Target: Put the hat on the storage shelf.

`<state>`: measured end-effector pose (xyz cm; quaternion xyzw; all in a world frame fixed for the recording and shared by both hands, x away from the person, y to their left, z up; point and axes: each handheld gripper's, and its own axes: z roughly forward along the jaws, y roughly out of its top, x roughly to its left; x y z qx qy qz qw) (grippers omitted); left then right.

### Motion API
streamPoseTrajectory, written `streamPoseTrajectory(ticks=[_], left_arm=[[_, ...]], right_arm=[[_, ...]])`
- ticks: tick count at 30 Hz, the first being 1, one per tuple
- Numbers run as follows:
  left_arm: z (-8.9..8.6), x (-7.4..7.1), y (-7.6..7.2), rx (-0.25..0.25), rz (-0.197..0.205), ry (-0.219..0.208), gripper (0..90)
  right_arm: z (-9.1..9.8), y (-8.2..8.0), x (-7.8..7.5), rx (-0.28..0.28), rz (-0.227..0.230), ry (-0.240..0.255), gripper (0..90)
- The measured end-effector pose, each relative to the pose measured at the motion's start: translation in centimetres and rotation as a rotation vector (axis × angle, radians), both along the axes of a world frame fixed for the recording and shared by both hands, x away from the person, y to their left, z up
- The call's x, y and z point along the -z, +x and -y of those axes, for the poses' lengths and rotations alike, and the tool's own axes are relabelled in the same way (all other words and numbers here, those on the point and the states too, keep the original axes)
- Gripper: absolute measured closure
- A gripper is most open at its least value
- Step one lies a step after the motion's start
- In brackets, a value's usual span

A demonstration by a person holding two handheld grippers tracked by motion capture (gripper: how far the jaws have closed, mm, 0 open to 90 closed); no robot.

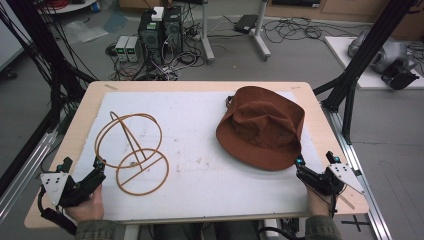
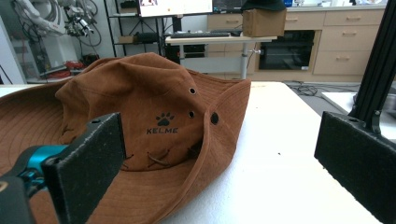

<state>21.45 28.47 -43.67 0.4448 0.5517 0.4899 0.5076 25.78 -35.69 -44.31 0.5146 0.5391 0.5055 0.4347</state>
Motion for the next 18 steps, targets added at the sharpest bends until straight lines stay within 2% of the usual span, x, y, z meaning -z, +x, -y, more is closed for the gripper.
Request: streamPoseTrajectory(ticks=[14, 18], left_arm=[[-0.04, 0.09, 0.07, 0.01, -0.007, -0.005, 12.7], [-0.08, 0.13, 0.08, 0.011, -0.013, -0.005, 12.8]], right_arm=[[-0.09, 0.01, -0.25, -0.016, 0.007, 0.013, 1.1], [-0.31, 0.11, -0.47, -0.027, -0.002, 0.033, 1.1]])
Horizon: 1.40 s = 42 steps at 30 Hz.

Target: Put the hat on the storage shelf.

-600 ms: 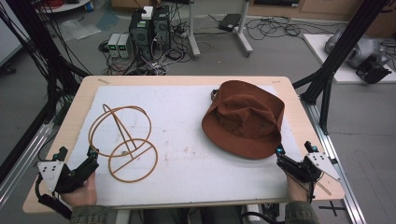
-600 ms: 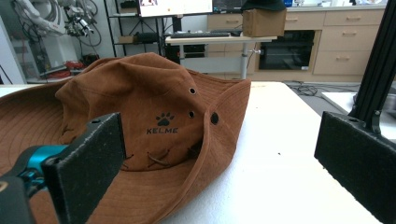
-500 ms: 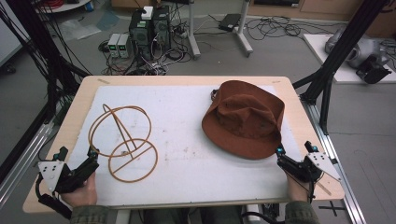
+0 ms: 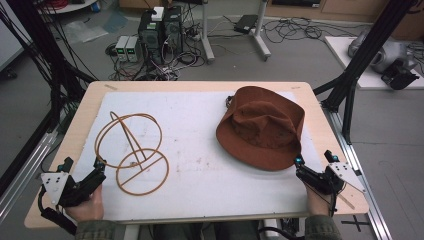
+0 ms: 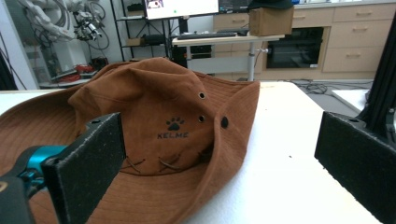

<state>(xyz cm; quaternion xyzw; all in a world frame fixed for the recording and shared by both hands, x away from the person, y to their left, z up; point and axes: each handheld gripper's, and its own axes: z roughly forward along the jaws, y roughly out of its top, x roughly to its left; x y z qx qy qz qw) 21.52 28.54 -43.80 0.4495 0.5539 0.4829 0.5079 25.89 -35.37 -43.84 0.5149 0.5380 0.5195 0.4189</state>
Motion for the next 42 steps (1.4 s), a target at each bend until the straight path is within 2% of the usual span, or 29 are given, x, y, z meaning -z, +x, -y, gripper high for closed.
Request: streamPoseTrajectory(ticks=[2, 7, 12, 17, 23, 28, 30, 32, 35, 36, 37, 38, 41, 42], left_arm=[[0.0, 0.0, 0.0, 0.002, 0.0, 0.0, 12.7], [0.0, 0.1, -0.2, -0.001, 0.0, -0.007, 12.7], [-0.3, 0.2, -0.3, 0.0, -0.004, -0.017, 12.7], [-0.6, 0.3, -0.3, -0.004, -0.007, -0.026, 12.8], [-0.4, 0.3, -0.2, 0.007, -0.009, -0.031, 12.8], [-0.3, 0.4, 0.0, 0.016, -0.009, -0.041, 12.8], [-0.4, 0.4, 0.0, 0.017, -0.012, -0.05, 12.7], [-0.5, 0.4, 0.0, 0.016, -0.009, -0.057, 12.7], [-0.6, 0.5, -0.1, 0.013, -0.006, -0.062, 12.7], [-0.6, 0.5, 0.0, 0.013, -0.007, -0.062, 12.8], [-0.6, 0.5, 0.0, 0.013, -0.008, -0.061, 12.8], [-0.7, 0.5, 0.0, 0.014, -0.009, -0.062, 12.8], [-0.7, 0.6, 0.1, 0.022, -0.015, -0.064, 12.7], [-0.7, 0.7, 0.1, 0.025, -0.017, -0.065, 12.8]], right_arm=[[-0.3, 0.2, -0.3, -0.028, 0.0, -0.005, 1.1], [-0.9, 0.7, -1.1, -0.054, -0.001, -0.004, 1.1], [-1.5, 2.3, -2.1, -0.088, -0.022, -0.043, 1.1], [-1.3, 3.4, -2.6, -0.09, -0.048, -0.023, 1.1], [-1.2, 4.7, -3.2, -0.105, -0.07, -0.055, 1.2], [-1.2, 6.4, -4.0, -0.153, -0.106, -0.121, 1.2], [-0.9, 8.1, -5.0, -0.229, -0.127, -0.167, 3.7], [-0.8, 8.5, -5.2, -0.24, -0.132, -0.18, 3.7], [-0.4, 10.3, -5.5, -0.309, -0.159, -0.205, 3.4], [-0.4, 11.4, -5.4, -0.363, -0.188, -0.213, 3.4], [-0.5, 11.9, -5.2, -0.382, -0.207, -0.229, 3.4], [-0.5, 11.9, -5.2, -0.382, -0.207, -0.229, 3.4], [-0.8, 13.2, -4.7, -0.403, -0.27, -0.32, 3.4], [-0.7, 13.6, -4.5, -0.402, -0.287, -0.334, 3.4]])
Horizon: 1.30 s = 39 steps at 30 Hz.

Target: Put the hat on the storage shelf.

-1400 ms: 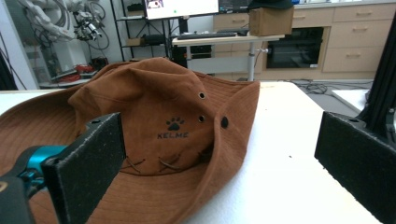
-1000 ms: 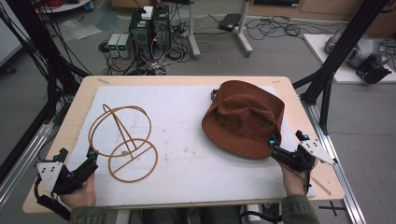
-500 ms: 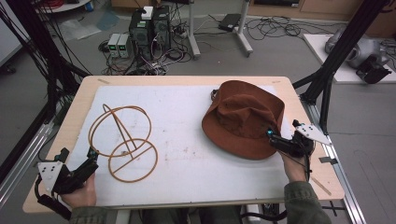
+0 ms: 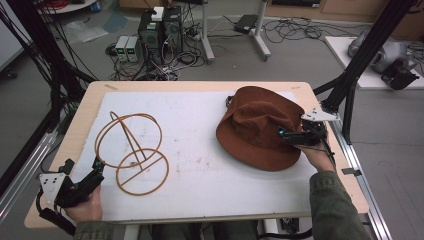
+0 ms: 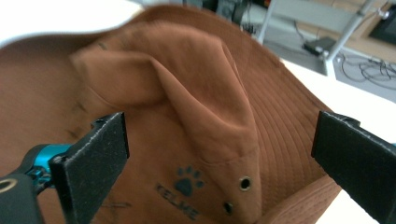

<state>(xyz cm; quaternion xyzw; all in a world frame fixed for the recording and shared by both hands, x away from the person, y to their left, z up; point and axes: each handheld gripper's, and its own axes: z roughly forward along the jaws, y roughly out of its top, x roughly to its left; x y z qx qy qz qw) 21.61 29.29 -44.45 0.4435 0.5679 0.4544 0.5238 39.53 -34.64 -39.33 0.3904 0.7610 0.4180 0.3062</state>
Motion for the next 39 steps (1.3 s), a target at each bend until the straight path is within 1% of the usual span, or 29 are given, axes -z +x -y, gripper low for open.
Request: streamPoseTrajectory(ticks=[3, 6, 8, 11, 12, 15, 16, 17, 18, 19, 20, 21, 22, 23, 24, 25, 26, 27, 29, 30, 32, 34, 35, 39], left_arm=[[0.0, 0.1, 0.0, 0.005, -0.002, -0.002, 12.7], [0.1, 0.1, 0.0, 0.007, -0.003, -0.004, 12.7], [0.1, 0.1, 0.0, 0.008, -0.001, -0.01, 12.7], [0.2, 0.1, 0.1, 0.01, -0.002, -0.016, 12.7], [0.3, 0.1, 0.1, 0.011, 0.0, -0.019, 12.7], [0.4, 0.1, 0.2, 0.018, -0.002, -0.023, 12.7], [0.5, 0.1, 0.2, 0.02, 0.001, -0.022, 12.7], [0.6, 0.1, 0.2, 0.022, -0.002, -0.021, 12.8], [0.6, 0.1, 0.2, 0.024, -0.002, -0.02, 12.8], [0.6, 0.1, 0.2, 0.025, -0.002, -0.02, 12.8], [0.6, 0.1, 0.3, 0.023, -0.001, -0.02, 12.8], [0.6, 0.2, 0.3, 0.022, -0.001, -0.021, 12.8], [0.6, 0.2, 0.3, 0.025, -0.002, -0.024, 12.8], [0.6, 0.2, 0.3, 0.025, -0.003, -0.025, 12.8], [0.5, 0.2, 0.2, 0.024, -0.001, -0.027, 12.9], [0.4, 0.2, 0.2, 0.022, 0.002, -0.029, 12.9], [0.4, 0.2, 0.2, 0.022, 0.002, -0.029, 12.9], [0.4, 0.2, 0.1, 0.022, 0.002, -0.029, 12.9], [0.3, 0.2, 0.1, 0.018, 0.0, -0.033, 12.9], [0.3, 0.2, 0.1, 0.018, 0.001, -0.036, 12.9], [0.2, 0.2, 0.1, 0.016, 0.005, -0.041, 12.9], [0.2, 0.2, 0.1, 0.014, 0.003, -0.042, 12.9], [0.2, 0.2, 0.1, 0.015, 0.002, -0.043, 13.0], [0.2, 0.2, 0.1, 0.021, 0.002, -0.042, 13.0]], right_arm=[[0.3, 1.0, 0.7, 0.001, -0.049, -0.016, 3.4], [0.4, 1.6, 1.5, -0.009, -0.077, -0.035, 3.4], [0.3, 1.9, 1.8, -0.018, -0.081, -0.056, 3.4], [0.0, 2.2, 2.2, -0.029, -0.097, -0.062, 3.6], [-0.4, 2.4, 2.5, -0.034, -0.102, -0.092, 4.7], [-0.6, 2.5, 2.8, -0.035, -0.106, -0.096, 6.4], [-0.7, 2.6, 2.8, -0.035, -0.11, -0.097, 9.7], [-0.7, 2.6, 2.8, -0.038, -0.11, -0.105, 19.5], [-0.7, 2.6, 2.7, -0.04, -0.105, -0.11, 23.2], [-0.8, 2.6, 2.6, -0.039, -0.091, -0.105, 27.3], [-0.8, 2.5, 2.5, -0.043, -0.084, -0.089, 32.5], [-0.7, 2.5, 2.3, -0.056, -0.082, -0.071, 40.5], [-0.7, 2.5, 2.2, -0.043, -0.082, -0.066, 51.9], [-0.7, 2.5, 2.2, -0.043, -0.082, -0.066, 51.9], [-0.6, 2.5, 2.2, -0.038, -0.089, -0.072, 56.7], [-0.3, 2.7, 2.3, -0.043, -0.123, -0.063, 69.3], [-0.2, 2.7, 2.3, -0.049, -0.147, -0.049, 75.1], [-0.2, 2.7, 2.3, -0.049, -0.147, -0.049, 75.1], [0.0, 2.7, 2.3, -0.048, -0.175, -0.013, 87.0], [0.0, 2.7, 2.3, -0.051, -0.19, 0.001, 87.9], [0.0, 2.7, 2.3, -0.05, -0.194, 0.002, 88.3], [0.2, 2.7, 2.4, -0.041, -0.187, 0.014, 88.6], [0.2, 2.6, 2.4, -0.034, -0.18, 0.028, 88.7], [0.2, 2.5, 2.5, -0.035, -0.168, 0.051, 88.7]])
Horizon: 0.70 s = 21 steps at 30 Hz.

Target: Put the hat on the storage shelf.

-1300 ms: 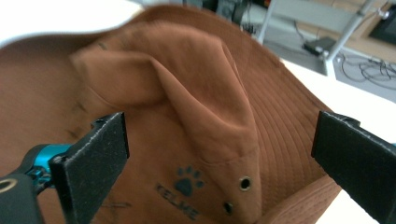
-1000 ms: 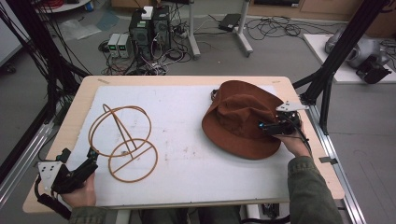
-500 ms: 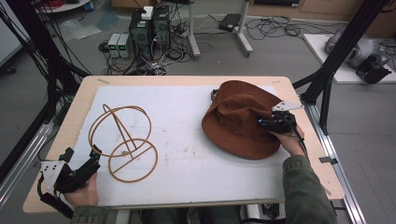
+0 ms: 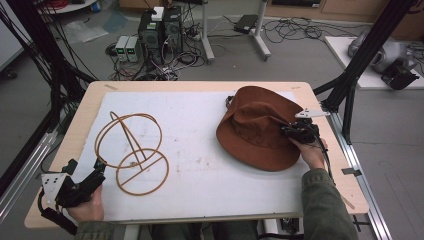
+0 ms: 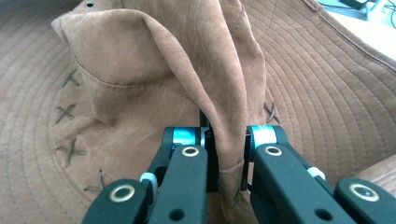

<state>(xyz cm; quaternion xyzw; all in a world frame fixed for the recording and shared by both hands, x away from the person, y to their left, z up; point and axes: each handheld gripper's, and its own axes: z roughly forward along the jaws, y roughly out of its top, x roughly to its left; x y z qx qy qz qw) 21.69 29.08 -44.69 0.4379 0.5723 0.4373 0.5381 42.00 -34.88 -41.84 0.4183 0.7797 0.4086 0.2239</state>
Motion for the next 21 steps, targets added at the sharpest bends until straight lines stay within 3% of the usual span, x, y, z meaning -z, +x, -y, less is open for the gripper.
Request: streamPoseTrajectory(ticks=[5, 8, 10, 17, 21], left_arm=[[0.0, 0.0, 0.0, 0.0, 0.003, -0.005, 13.5], [-0.1, 0.0, -0.1, -0.004, 0.007, -0.006, 13.5], [-0.1, 0.0, -0.1, -0.005, 0.008, -0.008, 13.5], [0.2, 0.1, 0.1, 0.004, 0.012, -0.008, 13.5], [0.3, 0.1, 0.2, 0.011, 0.01, -0.001, 13.5]], right_arm=[[0.1, -0.3, -0.4, 0.013, 0.02, 0.035, 88.7], [0.2, -0.6, -0.8, 0.041, 0.014, 0.118, 88.7], [0.2, -1.0, -1.0, 0.057, 0.032, 0.136, 88.7], [0.3, -2.4, -1.9, 0.086, 0.099, 0.273, 88.6], [0.2, -3.3, -2.8, 0.098, 0.137, 0.394, 88.6]])
